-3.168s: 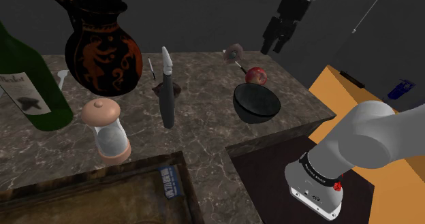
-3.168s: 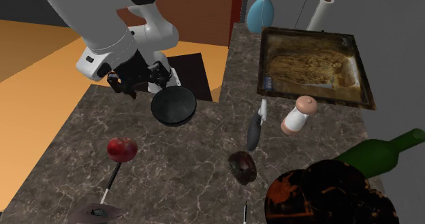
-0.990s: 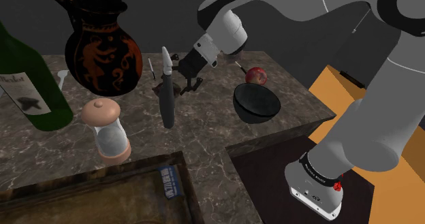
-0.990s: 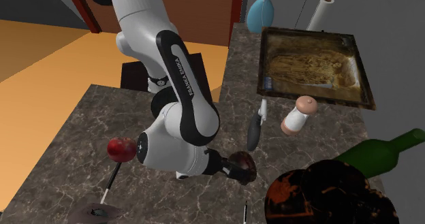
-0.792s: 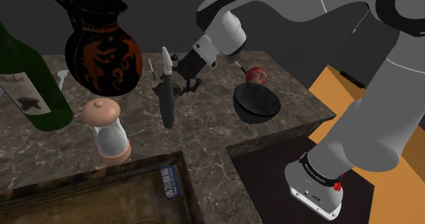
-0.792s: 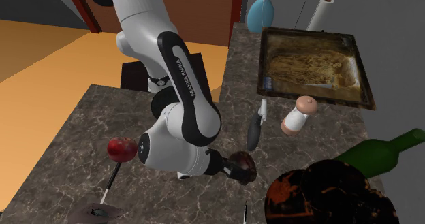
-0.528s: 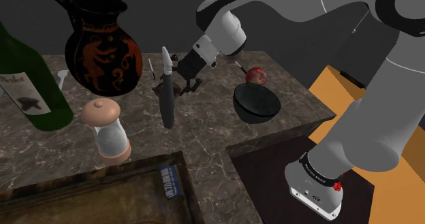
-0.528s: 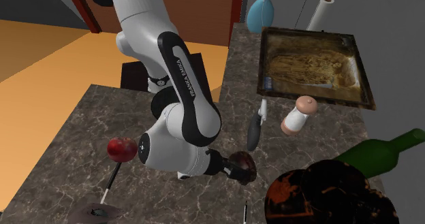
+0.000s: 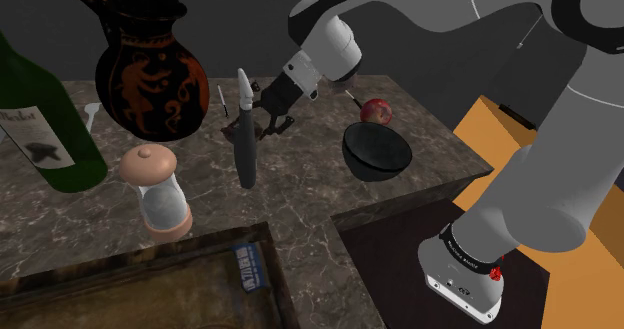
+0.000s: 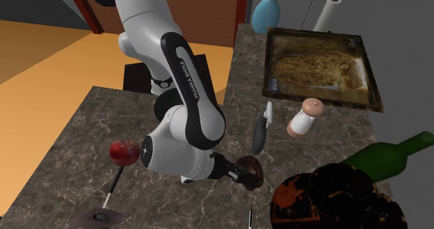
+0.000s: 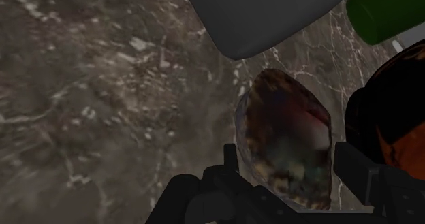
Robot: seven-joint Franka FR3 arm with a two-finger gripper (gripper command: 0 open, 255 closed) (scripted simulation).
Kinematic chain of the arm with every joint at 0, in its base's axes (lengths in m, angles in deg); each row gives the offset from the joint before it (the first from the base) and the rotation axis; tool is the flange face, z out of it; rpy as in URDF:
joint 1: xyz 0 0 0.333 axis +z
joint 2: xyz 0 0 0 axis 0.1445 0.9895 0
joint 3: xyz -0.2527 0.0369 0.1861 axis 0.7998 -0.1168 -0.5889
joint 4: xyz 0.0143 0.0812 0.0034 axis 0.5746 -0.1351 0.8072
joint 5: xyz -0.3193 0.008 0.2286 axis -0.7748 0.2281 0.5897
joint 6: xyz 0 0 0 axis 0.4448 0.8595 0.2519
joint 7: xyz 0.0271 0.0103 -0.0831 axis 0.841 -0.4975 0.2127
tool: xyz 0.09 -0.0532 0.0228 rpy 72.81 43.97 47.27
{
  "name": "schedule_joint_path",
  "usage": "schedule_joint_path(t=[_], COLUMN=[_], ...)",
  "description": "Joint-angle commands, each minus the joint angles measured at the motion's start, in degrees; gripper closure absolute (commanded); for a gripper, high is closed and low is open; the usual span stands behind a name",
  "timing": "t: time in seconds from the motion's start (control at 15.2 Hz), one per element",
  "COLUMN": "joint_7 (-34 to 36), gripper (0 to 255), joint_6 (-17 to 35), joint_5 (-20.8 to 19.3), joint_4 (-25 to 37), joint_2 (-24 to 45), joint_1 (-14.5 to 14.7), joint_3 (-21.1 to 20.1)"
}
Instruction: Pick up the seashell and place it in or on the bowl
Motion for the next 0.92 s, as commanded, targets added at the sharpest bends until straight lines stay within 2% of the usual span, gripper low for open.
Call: schedule_joint_path(t=[0.0,0.86], joint_7=[0.0,7.0], gripper=[255,255], joint_6=[0.0,-3.6], joint_5=[0.0,-4.7], joint_4=[-0.1,1.0], joint_2=[0.0,-5.4], joint_1=[0.0,0.0], joint_3=[-0.1,0.7])
